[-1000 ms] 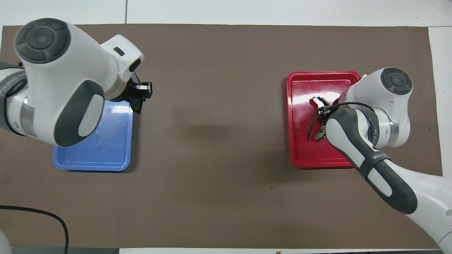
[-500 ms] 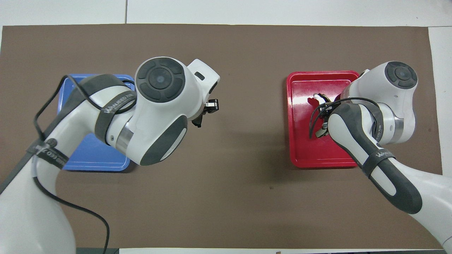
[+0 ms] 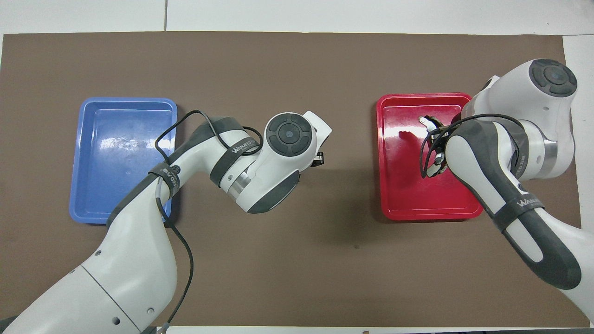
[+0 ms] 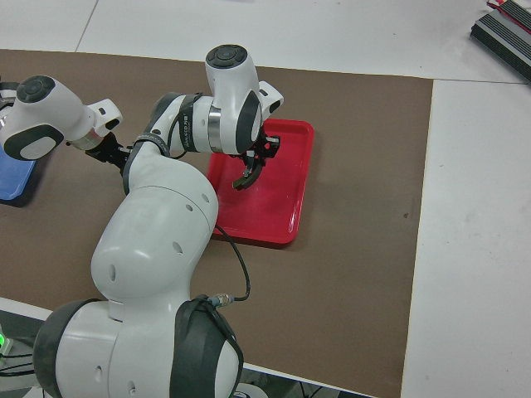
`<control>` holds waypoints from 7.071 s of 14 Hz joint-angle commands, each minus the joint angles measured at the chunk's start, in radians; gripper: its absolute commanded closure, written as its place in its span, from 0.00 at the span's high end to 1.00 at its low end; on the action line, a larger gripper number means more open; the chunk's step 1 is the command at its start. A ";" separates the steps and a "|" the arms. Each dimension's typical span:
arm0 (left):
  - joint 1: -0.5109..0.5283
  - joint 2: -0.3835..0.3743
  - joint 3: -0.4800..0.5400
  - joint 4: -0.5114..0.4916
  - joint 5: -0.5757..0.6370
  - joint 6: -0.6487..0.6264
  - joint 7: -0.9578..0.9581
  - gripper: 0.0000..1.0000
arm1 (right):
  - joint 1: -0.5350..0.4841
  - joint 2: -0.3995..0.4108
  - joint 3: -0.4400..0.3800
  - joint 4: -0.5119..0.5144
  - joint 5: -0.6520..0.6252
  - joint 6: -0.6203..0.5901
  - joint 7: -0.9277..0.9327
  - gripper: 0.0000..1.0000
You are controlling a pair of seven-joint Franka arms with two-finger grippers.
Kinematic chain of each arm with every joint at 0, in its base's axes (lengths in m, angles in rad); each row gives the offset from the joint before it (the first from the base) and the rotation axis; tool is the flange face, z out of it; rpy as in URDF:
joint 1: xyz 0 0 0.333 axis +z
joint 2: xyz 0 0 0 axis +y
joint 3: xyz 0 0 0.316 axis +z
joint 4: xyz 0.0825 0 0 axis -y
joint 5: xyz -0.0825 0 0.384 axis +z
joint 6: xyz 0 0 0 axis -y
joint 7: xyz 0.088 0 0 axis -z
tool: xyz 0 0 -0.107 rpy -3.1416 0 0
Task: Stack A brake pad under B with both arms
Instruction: 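Lower the dark pad onto the table center and open the left gripper, then withdraw the left gripper while the right gripper carries the curved pad, then lower the curved pad onto the dark pad and open the right gripper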
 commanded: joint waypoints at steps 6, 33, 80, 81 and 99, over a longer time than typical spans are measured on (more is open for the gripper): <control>-0.061 0.040 0.017 0.018 0.028 0.050 -0.050 0.01 | -0.015 -0.018 -0.005 0.053 0.002 -0.088 -0.049 0.00; -0.087 0.033 0.084 0.114 0.030 -0.005 -0.091 0.63 | -0.006 -0.026 0.003 0.187 0.010 -0.237 -0.041 0.00; 0.156 -0.560 0.534 0.053 -0.256 -0.642 0.783 1.00 | 0.192 0.274 0.314 0.188 -0.122 0.144 0.353 0.00; 0.156 -0.560 0.534 0.053 -0.256 -0.644 0.785 1.00 | 0.195 0.269 0.314 0.185 -0.122 0.137 0.351 0.00; 0.156 -0.560 0.534 0.053 -0.260 -0.642 0.783 1.00 | 0.180 0.117 0.307 0.181 -0.114 0.070 0.373 1.00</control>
